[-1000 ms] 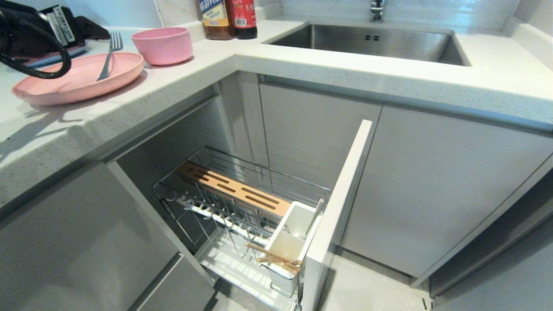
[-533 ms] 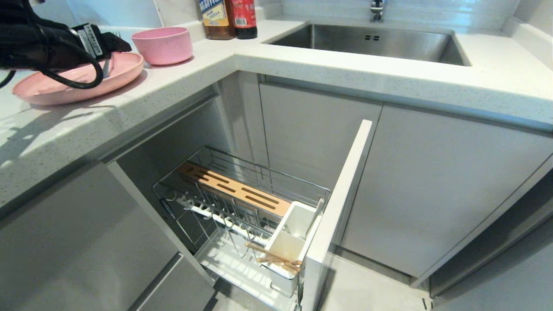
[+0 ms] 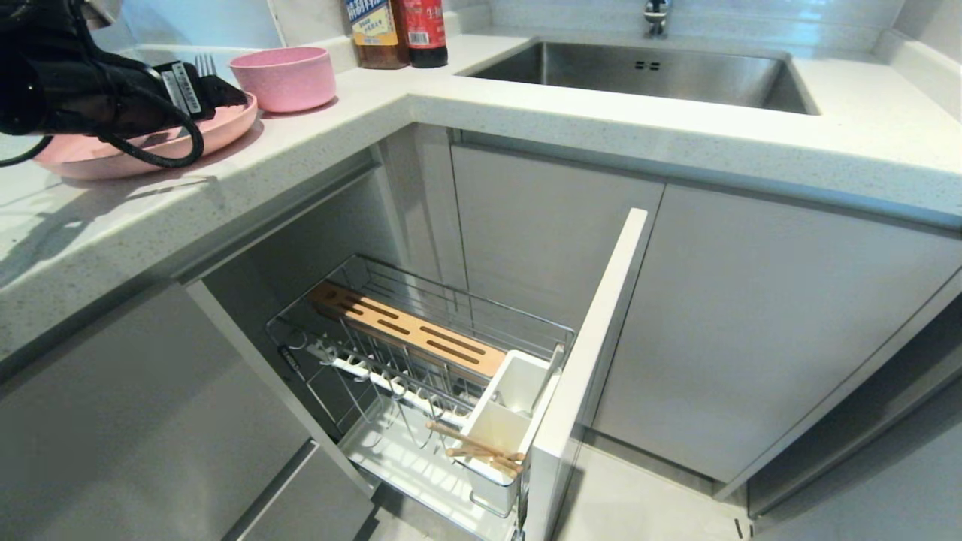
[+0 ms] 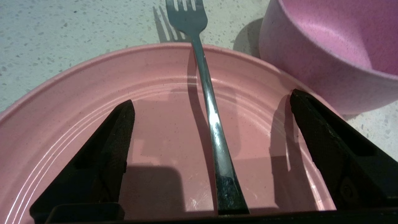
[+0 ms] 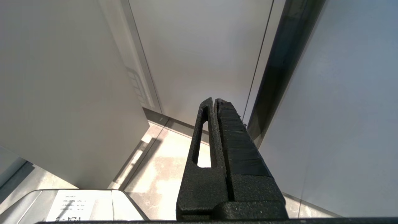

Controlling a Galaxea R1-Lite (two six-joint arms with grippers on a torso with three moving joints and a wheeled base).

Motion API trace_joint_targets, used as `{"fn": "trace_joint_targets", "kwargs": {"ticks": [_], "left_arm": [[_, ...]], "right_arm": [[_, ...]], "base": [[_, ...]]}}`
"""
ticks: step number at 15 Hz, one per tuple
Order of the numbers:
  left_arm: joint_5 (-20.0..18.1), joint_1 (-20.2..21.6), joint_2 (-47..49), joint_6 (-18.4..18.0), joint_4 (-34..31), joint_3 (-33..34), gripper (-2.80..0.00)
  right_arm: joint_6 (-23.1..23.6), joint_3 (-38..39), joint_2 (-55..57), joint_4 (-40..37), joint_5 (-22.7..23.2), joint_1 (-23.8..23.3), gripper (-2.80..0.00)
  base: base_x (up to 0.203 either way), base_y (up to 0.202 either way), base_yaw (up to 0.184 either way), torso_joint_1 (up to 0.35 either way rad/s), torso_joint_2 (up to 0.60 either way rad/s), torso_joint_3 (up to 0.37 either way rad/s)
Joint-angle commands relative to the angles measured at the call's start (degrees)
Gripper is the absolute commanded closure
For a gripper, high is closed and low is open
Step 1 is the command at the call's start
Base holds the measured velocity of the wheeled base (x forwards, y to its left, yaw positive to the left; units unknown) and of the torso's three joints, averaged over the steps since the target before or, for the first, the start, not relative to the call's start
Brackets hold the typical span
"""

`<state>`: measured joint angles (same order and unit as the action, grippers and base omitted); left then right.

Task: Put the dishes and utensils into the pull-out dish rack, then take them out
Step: Pick up the fork and place it in the cupboard

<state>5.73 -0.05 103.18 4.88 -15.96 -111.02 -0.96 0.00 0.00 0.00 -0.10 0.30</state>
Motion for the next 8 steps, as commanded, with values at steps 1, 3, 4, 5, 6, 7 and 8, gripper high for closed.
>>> {"fn": "trace_joint_targets", "kwargs": {"ticks": [1,3,4,5,6,7,8], "left_arm": [[0.07,-0.21,0.38,-0.13,-0.24,0.01,-2.8],[0.16,-0.21,0.36,-0.13,-0.3,0.01,-2.8],[0.16,-0.21,0.36,-0.13,-0.3,0.01,-2.8],[0.16,-0.21,0.36,-0.13,-0.3,0.03,-2.8],[0.25,-0.21,0.36,-0.13,-0.3,0.1,-2.8],[0.25,-0.21,0.36,-0.13,-0.3,0.1,-2.8],[0.25,-0.21,0.36,-0.13,-0.3,0.03,0.0]], "right_arm": [[0.0,0.09,0.0,0.01,0.01,0.04,0.0],[0.0,0.09,0.0,0.0,0.01,0.0,0.0],[0.0,0.09,0.0,0.0,0.01,0.05,0.0],[0.0,0.09,0.0,0.0,0.01,0.04,0.0],[0.0,0.09,0.0,0.0,0.01,0.05,0.0],[0.0,0.09,0.0,0.06,0.01,0.05,0.0],[0.0,0.09,0.0,0.0,0.01,0.04,0.0]], "base": [[0.0,0.0,0.0,0.0,0.0,0.0],[0.0,0.0,0.0,0.0,0.0,0.0],[0.0,0.0,0.0,0.0,0.0,0.0],[0.0,0.0,0.0,0.0,0.0,0.0],[0.0,0.0,0.0,0.0,0.0,0.0],[0.0,0.0,0.0,0.0,0.0,0.0],[0.0,0.0,0.0,0.0,0.0,0.0]]}}
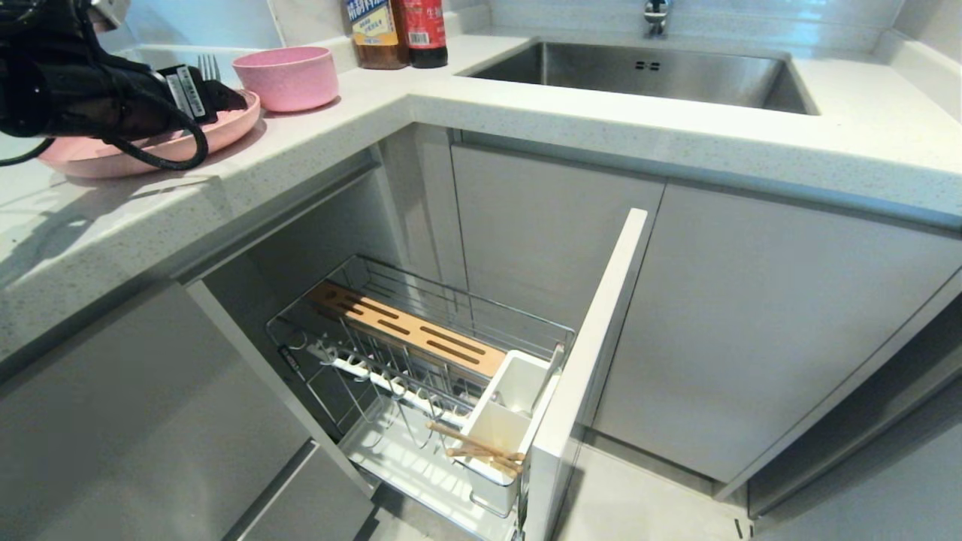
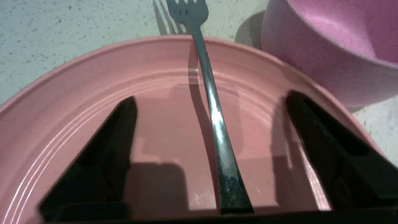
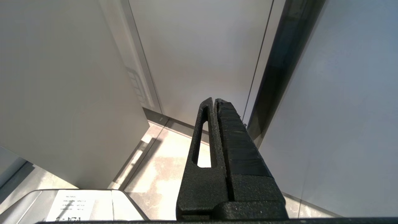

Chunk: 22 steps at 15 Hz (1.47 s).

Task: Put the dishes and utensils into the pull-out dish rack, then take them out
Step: Pick up the fork and place it in the cupboard

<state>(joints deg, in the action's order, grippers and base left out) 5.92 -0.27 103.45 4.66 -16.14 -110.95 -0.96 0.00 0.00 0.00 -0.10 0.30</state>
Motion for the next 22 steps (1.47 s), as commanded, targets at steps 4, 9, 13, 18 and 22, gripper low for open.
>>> {"fn": "trace_joint_targets", "kwargs": {"ticks": [4,9,13,18,22], "left_arm": [[0.14,0.0,-0.09,0.0,-0.12,-0.06,0.0],[0.23,0.09,-0.44,0.09,-0.21,0.03,0.0],[1.33,0.09,-1.33,0.19,-0.11,0.03,0.0],[6.61,-0.2,-7.26,5.86,1.03,0.03,0.0],[7.64,-3.37,-13.25,15.86,3.01,0.11,0.0]], "right_arm": [[0.0,0.09,0.0,0.0,0.01,0.0,0.0],[0.0,0.09,0.0,0.0,0.01,0.04,0.0],[0.0,0.09,0.0,0.0,0.01,0.05,0.0],[0.0,0.09,0.0,0.0,0.01,0.02,0.0],[0.0,0.09,0.0,0.0,0.01,0.01,0.0]], "base": [[0.0,0.0,0.0,0.0,0.0,0.0],[0.0,0.0,0.0,0.0,0.0,0.0],[0.0,0.0,0.0,0.0,0.0,0.0],[0.0,0.0,0.0,0.0,0.0,0.0],[0.0,0.0,0.0,0.0,0.0,0.0]]}}
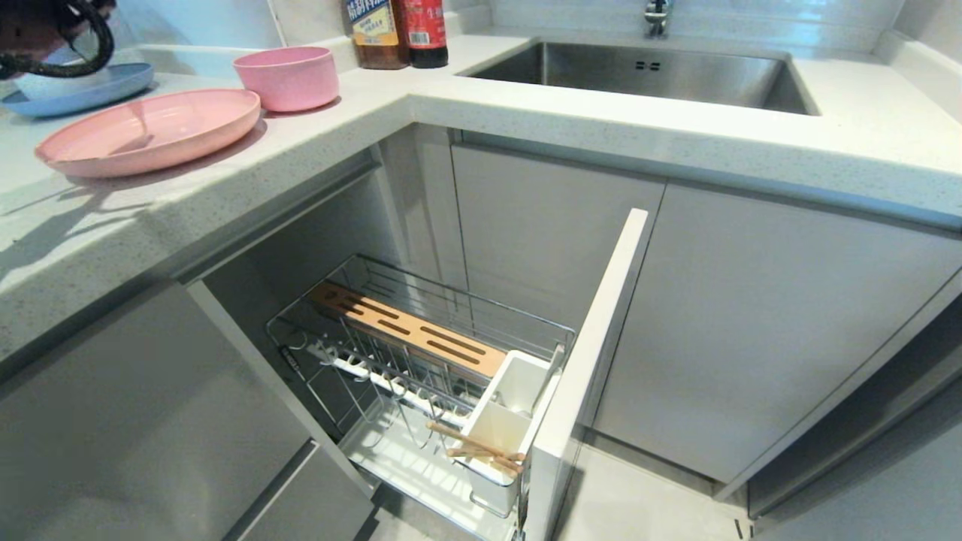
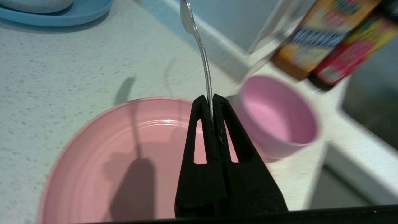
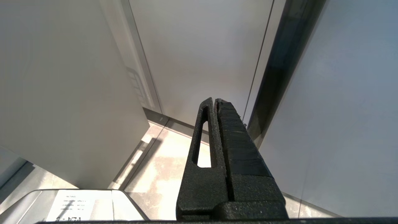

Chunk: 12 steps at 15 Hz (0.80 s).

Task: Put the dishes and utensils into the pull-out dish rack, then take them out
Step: Pick up the fork and place it in the cupboard

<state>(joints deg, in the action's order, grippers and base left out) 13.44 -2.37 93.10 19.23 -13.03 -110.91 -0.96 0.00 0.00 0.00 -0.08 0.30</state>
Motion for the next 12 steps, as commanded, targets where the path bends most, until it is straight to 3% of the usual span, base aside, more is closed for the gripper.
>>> {"fn": "trace_joint_targets", "kwargs": {"ticks": [1,5,10,12], "left_arm": [[0.22,-3.11,-3.94,3.14,-0.24,0.2,0.0],[0.22,-14.89,-7.21,6.8,-0.6,3.96,0.0],[0.24,-31.35,-10.68,7.23,-1.18,11.43,0.0],[-0.07,-35.91,-10.9,7.37,-7.1,12.26,0.0]], "right_arm": [[0.0,0.09,0.0,0.0,-0.01,0.04,0.0],[0.0,0.09,0.0,0.0,-0.01,0.05,0.0],[0.0,0.09,0.0,0.0,-0.01,0.05,0.0],[0.0,0.09,0.0,0.0,-0.01,0.04,0.0]], "base": [[0.0,0.0,0.0,0.0,0.0,0.0],[0.0,0.0,0.0,0.0,0.0,0.0],[0.0,0.0,0.0,0.0,0.0,0.0],[0.0,0.0,0.0,0.0,0.0,0.0]]}}
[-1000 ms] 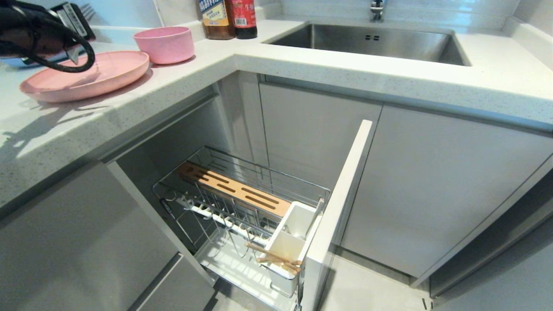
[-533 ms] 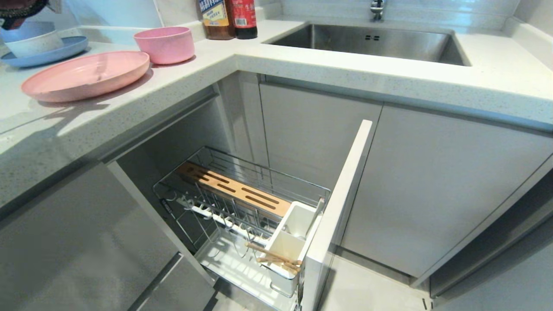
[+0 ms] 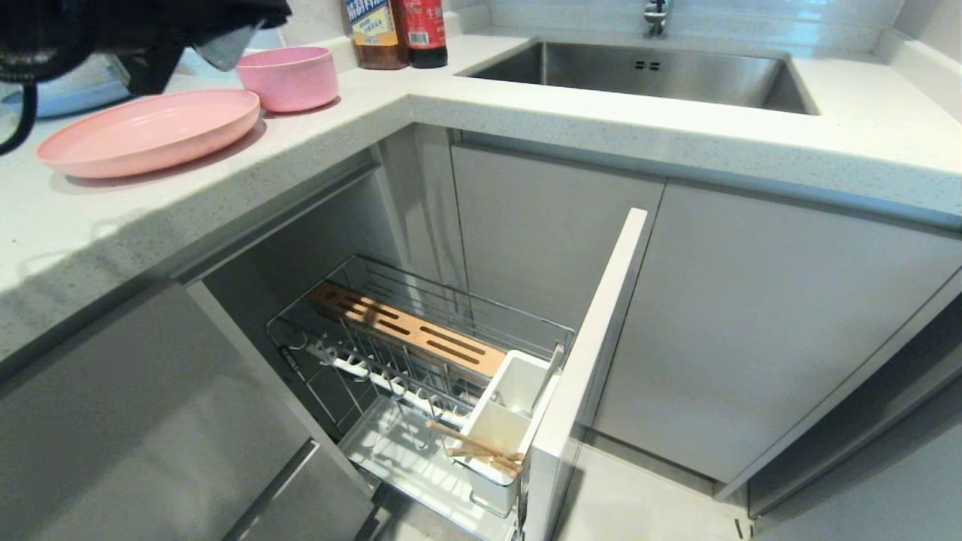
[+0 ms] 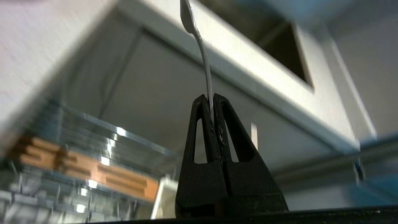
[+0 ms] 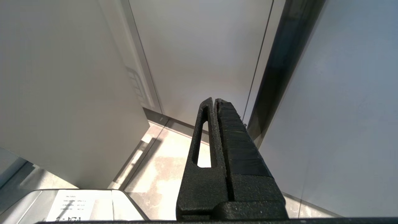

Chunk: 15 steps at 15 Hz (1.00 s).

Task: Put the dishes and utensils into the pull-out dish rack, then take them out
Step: Pick up the fork and place it in the cupboard

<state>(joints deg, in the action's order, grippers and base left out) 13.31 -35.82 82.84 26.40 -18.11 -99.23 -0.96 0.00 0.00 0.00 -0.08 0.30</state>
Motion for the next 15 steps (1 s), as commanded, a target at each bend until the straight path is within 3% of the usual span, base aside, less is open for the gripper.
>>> {"fn": "trace_joint_targets", "kwargs": {"ticks": [1,5,9,15], "left_arm": [[-0.3,-3.23,-0.4,0.07,-5.06,0.12,0.0],[-5.93,-3.81,1.75,-1.61,-17.37,-3.91,0.0],[-8.51,-4.05,7.16,-7.16,-34.15,-9.29,0.0],[-8.04,-4.91,15.49,-12.03,-42.01,-10.59,0.0]], "right_arm": [[0.0,0.09,0.0,0.0,-0.01,0.04,0.0],[0.0,0.09,0.0,0.0,-0.01,0.05,0.0],[0.0,0.09,0.0,0.0,-0.01,-0.01,0.0],[0.0,0.09,0.0,0.0,-0.01,0.05,0.0]], "base": [[0.0,0.0,0.0,0.0,0.0,0.0],[0.0,0.0,0.0,0.0,0.0,0.0],[0.0,0.0,0.0,0.0,0.0,0.0],[0.0,0.0,0.0,0.0,0.0,0.0]]}}
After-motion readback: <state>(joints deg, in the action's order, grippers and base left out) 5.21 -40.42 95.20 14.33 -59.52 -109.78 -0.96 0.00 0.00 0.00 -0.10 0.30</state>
